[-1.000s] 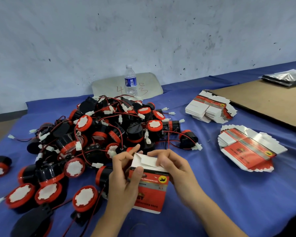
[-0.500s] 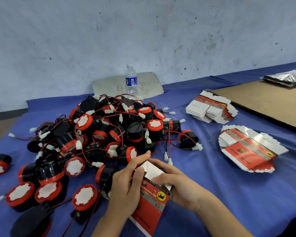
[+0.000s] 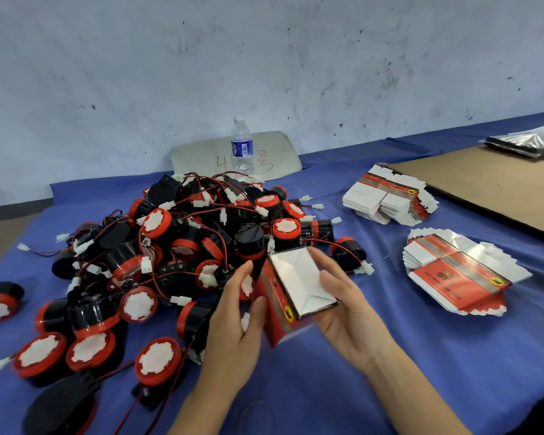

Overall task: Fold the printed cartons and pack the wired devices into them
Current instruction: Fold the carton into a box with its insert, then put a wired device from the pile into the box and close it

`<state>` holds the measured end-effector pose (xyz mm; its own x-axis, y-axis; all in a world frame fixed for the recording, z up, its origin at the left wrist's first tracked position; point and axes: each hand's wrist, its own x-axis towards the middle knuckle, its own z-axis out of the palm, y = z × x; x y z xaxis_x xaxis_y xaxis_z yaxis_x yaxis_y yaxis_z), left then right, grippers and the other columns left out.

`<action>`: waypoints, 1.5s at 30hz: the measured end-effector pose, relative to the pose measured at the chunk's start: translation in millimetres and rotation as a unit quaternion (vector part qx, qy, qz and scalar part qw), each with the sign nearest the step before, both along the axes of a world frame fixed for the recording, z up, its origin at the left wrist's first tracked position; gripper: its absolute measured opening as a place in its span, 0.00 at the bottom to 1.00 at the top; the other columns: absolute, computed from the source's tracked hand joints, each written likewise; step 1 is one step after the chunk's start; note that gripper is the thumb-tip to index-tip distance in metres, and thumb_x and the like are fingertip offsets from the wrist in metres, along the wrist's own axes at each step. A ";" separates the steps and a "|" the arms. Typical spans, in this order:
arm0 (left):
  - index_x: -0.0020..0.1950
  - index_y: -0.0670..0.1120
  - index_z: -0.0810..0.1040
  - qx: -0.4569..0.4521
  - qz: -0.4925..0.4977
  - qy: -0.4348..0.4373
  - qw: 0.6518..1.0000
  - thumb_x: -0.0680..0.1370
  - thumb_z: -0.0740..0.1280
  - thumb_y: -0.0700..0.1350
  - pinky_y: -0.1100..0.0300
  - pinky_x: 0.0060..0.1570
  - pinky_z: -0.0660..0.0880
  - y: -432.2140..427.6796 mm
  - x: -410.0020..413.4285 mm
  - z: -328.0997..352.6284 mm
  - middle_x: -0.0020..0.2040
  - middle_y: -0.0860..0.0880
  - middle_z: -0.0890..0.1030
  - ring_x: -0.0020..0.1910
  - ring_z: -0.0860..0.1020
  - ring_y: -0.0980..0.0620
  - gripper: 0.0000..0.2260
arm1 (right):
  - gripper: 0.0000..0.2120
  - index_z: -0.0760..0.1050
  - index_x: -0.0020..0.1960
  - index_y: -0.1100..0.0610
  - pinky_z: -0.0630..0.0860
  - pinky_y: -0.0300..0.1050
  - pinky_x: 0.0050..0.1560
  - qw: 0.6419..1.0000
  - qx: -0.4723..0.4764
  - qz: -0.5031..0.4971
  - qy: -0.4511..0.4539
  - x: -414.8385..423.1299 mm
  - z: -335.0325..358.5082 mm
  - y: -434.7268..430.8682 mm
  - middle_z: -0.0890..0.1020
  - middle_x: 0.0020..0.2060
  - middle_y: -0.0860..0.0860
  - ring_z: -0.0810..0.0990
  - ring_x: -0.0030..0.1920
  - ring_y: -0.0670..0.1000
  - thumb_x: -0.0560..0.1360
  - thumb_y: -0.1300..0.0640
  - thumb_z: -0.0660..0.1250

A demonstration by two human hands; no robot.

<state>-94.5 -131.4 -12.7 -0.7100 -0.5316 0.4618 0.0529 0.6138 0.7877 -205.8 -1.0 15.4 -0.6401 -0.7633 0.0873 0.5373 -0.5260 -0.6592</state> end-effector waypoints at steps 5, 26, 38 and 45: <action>0.78 0.57 0.49 -0.133 0.061 -0.229 0.963 0.81 0.62 0.49 0.57 0.73 0.54 -7.6 -9.9 -16.9 0.75 0.53 0.28 0.77 0.34 0.52 0.31 | 0.24 0.76 0.59 0.49 0.78 0.39 0.49 0.912 0.080 -0.314 0.251 -2.0 -2.5 2.1 0.81 0.56 0.43 0.81 0.52 0.43 0.67 0.65 0.72; 0.63 0.60 0.65 0.023 0.173 0.138 0.975 0.74 0.70 0.52 0.66 0.52 0.74 -6.7 -2.6 -1.2 0.56 0.55 0.74 0.54 0.75 0.60 0.21 | 0.14 0.79 0.44 0.59 0.78 0.47 0.45 0.516 0.247 -0.295 0.765 15.6 -24.7 -10.7 0.80 0.52 0.53 0.80 0.48 0.57 0.64 0.73 0.71; 0.63 0.51 0.70 -0.265 -0.024 0.218 0.939 0.72 0.65 0.42 0.65 0.66 0.64 17.3 3.0 10.8 0.68 0.48 0.65 0.70 0.65 0.54 0.19 | 0.14 0.78 0.55 0.55 0.77 0.44 0.49 0.792 0.131 -0.278 0.528 18.2 -21.3 -3.0 0.82 0.49 0.47 0.81 0.50 0.50 0.80 0.54 0.56; 0.70 0.56 0.69 -0.247 -0.076 0.096 0.961 0.70 0.65 0.42 0.57 0.59 0.73 19.3 4.9 8.1 0.70 0.54 0.68 0.67 0.69 0.51 0.28 | 0.17 0.71 0.65 0.39 0.77 0.42 0.42 0.852 0.082 -0.337 0.393 19.4 -13.8 -2.5 0.83 0.48 0.48 0.81 0.42 0.50 0.76 0.48 0.61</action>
<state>-89.6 -112.1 -4.6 -0.6384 -0.1109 0.7617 0.2861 0.8845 0.3686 -186.4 -3.5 1.7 -0.7315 -0.2879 0.6181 -0.4911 -0.4064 -0.7705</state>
